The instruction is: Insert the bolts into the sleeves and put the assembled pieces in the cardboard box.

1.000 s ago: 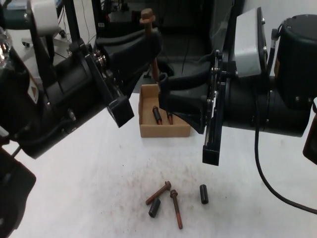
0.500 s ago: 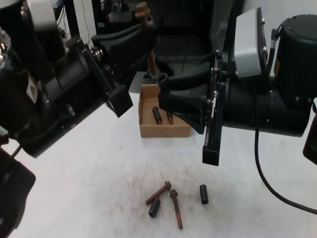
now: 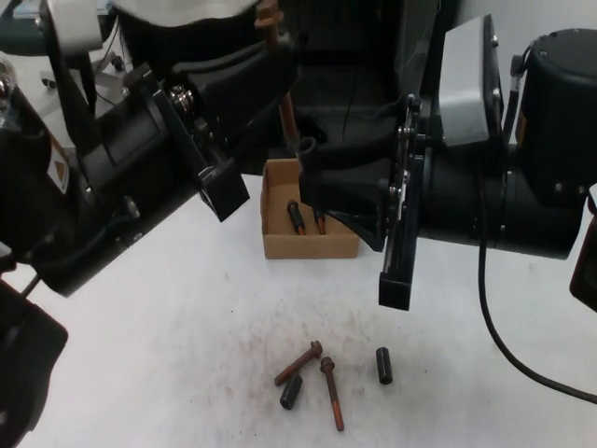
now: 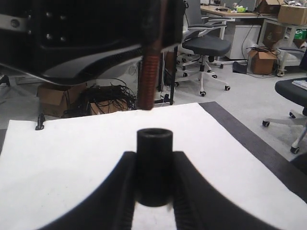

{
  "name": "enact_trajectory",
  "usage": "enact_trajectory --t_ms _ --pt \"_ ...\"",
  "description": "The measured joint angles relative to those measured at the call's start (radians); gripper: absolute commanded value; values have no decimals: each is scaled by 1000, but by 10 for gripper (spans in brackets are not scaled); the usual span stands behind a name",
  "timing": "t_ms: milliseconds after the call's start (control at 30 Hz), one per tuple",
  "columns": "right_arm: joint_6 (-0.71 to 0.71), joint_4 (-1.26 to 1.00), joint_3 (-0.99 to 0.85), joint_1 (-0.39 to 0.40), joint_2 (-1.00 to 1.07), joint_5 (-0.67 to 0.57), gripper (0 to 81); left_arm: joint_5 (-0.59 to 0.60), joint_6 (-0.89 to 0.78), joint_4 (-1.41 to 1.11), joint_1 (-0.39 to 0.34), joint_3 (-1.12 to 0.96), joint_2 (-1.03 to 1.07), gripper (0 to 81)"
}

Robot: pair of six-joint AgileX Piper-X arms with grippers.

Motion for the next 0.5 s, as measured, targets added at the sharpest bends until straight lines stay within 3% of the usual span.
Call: enact_trajectory --t_ms 500 --pt "0 0 6 0 10 12 8 -11 36 5 -27 0 28 3"
